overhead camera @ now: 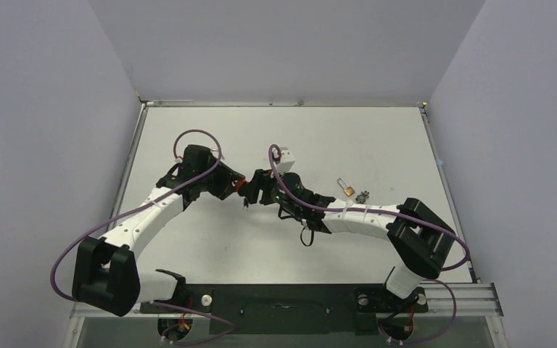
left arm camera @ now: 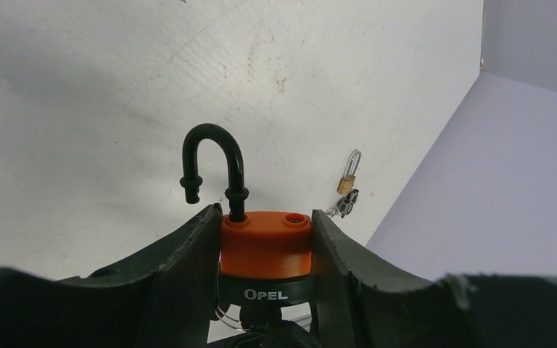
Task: Lock with the key
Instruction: Pick up the lock from the center of the board.
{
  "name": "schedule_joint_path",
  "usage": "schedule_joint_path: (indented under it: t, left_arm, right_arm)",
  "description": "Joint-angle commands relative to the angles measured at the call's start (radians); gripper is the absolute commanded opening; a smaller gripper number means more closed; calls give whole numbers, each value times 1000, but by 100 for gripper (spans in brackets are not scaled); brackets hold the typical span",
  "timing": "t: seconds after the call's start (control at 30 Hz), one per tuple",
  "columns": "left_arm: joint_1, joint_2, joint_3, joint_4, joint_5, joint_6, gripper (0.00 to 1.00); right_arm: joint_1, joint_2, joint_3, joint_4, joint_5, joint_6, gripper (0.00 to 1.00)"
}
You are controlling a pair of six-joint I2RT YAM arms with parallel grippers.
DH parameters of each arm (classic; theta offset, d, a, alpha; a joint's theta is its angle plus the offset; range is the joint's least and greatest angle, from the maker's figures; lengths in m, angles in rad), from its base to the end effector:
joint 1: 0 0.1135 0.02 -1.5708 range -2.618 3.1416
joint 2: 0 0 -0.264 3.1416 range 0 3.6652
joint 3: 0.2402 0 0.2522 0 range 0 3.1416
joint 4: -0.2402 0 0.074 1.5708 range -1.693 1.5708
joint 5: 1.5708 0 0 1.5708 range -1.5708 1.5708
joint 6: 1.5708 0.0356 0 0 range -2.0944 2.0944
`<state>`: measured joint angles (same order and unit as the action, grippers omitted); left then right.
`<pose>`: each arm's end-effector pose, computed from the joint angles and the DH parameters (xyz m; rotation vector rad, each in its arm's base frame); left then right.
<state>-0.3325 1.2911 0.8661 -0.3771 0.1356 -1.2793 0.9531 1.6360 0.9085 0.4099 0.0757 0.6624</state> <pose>0.2546 -0.0930 0.2424 -1.1074 2.3164 -0.8696 0.2130 0.2952 0.2247 -0.2380 2.0090 1.0051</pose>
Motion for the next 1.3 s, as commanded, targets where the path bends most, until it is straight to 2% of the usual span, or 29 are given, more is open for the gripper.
schedule_joint_path:
  t: [0.0, 0.27, 0.53, 0.97, 1.03, 1.1, 1.13, 1.17, 1.2, 1.23, 1.27]
  left_arm:
    - [-22, -21, 72, 75, 13, -34, 0]
    - [-41, -21, 81, 91, 15, -51, 0]
    - [-64, -33, 88, 105, 15, -77, 0]
    - [-94, -38, 81, 134, 20, -104, 0]
    - [-98, -40, 81, 142, 22, -107, 0]
    - [-99, -41, 83, 148, 27, -105, 1]
    - [-99, -42, 84, 151, 33, -103, 3]
    - [-99, -43, 86, 155, 35, -93, 8]
    - [-99, -46, 92, 157, 39, -86, 12]
    - [-100, -49, 95, 160, 41, -64, 21]
    - [-100, -55, 99, 164, 47, -50, 27]
  right_arm:
    - [24, -14, 33, 62, 61, -12, 59]
    - [28, -26, 13, 83, 96, 7, 59]
    - [29, -12, 34, 91, 120, 18, 42]
    - [30, 1, 40, 96, 129, 32, 36]
    - [30, -1, 40, 95, 132, 34, 31]
    - [29, -7, 36, 90, 139, 36, 14]
    - [26, -14, 36, 88, 140, 36, 9]
    - [25, -24, 36, 81, 141, 37, 1]
    - [21, -31, 35, 76, 142, 37, 0]
    - [18, -48, 33, 64, 144, 37, 0]
    - [11, -56, 32, 56, 144, 36, 0]
